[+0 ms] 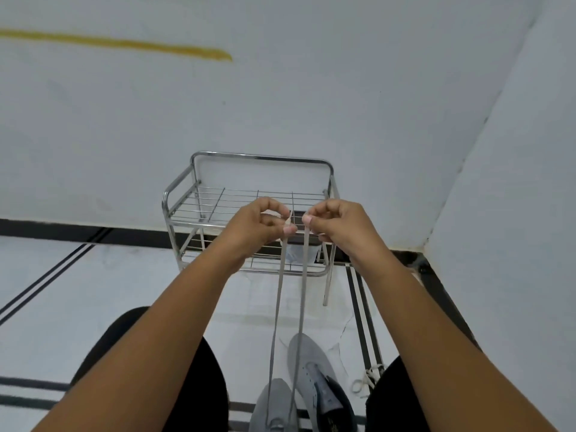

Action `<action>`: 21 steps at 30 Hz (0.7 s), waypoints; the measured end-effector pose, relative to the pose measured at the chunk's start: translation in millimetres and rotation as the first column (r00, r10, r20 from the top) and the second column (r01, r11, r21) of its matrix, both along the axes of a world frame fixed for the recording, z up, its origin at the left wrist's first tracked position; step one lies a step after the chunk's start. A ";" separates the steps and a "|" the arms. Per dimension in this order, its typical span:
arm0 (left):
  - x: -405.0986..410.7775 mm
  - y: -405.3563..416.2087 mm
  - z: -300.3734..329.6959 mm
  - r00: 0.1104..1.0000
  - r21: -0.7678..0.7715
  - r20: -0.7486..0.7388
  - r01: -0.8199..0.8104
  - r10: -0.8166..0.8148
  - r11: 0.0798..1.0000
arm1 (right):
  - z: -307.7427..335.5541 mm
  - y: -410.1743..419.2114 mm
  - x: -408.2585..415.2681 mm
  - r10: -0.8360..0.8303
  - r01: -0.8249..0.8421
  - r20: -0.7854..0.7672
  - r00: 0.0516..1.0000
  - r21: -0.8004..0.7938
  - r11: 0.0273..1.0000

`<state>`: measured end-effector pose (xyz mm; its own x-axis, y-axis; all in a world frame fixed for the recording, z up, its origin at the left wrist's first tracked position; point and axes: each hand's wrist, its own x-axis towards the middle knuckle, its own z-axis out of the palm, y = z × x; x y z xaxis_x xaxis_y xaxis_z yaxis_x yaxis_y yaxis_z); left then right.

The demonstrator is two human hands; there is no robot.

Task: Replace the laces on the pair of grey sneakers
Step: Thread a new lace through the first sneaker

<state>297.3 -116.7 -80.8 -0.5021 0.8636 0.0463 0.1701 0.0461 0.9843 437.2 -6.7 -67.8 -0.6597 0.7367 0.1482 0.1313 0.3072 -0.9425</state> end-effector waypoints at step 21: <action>11.7 6.2 -4.0 0.991 0.088 -0.069 -0.112 0.119 0.990 | -3.6 5.1 -2.6 0.114 -0.128 -0.119 0.986 -0.117 0.985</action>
<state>308.9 -110.5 -84.7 -0.5908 0.7914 0.1569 0.2408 -0.0127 0.9705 434.6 -1.6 -71.3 -0.7298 0.6695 0.1385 -0.0076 0.1946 -0.9809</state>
